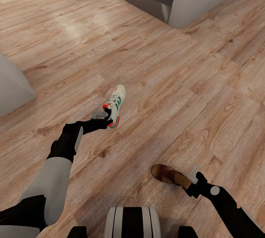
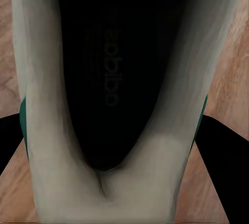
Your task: Pick up the two gym shoes and the two sandals from the corridor floor and place them onto the hallstand (shoe rack) in the corridor, making sure they are on the rack and not on the floor. Arrange them so the two gym shoes are next to each other and the two sandals are next to each other.
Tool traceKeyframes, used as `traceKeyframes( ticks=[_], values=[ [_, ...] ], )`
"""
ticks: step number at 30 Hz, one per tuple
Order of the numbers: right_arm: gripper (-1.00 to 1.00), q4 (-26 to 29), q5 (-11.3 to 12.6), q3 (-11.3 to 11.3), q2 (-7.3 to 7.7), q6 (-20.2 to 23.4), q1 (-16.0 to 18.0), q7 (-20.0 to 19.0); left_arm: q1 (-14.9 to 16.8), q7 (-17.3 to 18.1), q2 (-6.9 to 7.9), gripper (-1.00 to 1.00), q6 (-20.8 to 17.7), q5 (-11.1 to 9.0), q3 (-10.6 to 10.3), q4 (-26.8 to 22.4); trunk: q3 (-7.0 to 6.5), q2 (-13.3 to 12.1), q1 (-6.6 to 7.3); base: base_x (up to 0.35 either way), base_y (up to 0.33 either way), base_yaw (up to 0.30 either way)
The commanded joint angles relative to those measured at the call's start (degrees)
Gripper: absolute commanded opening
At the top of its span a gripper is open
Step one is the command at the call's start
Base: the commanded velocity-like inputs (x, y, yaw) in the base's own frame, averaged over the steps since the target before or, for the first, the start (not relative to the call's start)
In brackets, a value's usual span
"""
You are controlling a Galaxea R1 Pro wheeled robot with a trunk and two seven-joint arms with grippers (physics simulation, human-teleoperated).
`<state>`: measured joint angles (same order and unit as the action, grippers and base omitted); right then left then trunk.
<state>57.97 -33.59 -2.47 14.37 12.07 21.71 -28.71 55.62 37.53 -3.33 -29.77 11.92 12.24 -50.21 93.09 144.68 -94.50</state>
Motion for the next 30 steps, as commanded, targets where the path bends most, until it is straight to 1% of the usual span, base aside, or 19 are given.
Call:
traceKeyframes(
  ticks=[1,10,18,30],
  values=[
    [1.0,0.16,-0.37,-0.1,0.05,0.25,0.0,-0.21,0.06,0.53,-0.1,-1.0,-0.29,0.48,0.33,-0.06,0.11,0.02,0.01,0.0,0.0,0.138],
    [1.0,0.31,-0.41,-0.08,0.05,0.28,0.0,-0.21,0.08,0.53,-0.1,-1.0,-0.29,0.48,0.33,-0.06,0.33,0.02,0.01,0.0,0.0,0.054],
    [1.0,1.35,-0.42,-0.07,0.05,0.32,0.0,-0.28,0.08,0.53,-0.1,-1.0,-0.29,0.48,0.33,0.08,2.34,0.12,-0.2,0.0,0.0,0.004],
    [1.0,1.45,-0.42,0.0,0.07,0.32,0.0,-0.29,0.05,0.53,-0.1,-1.0,-0.29,0.48,0.36,0.05,2.76,0.12,-0.2,0.0,0.0,0.0]
  ],
)
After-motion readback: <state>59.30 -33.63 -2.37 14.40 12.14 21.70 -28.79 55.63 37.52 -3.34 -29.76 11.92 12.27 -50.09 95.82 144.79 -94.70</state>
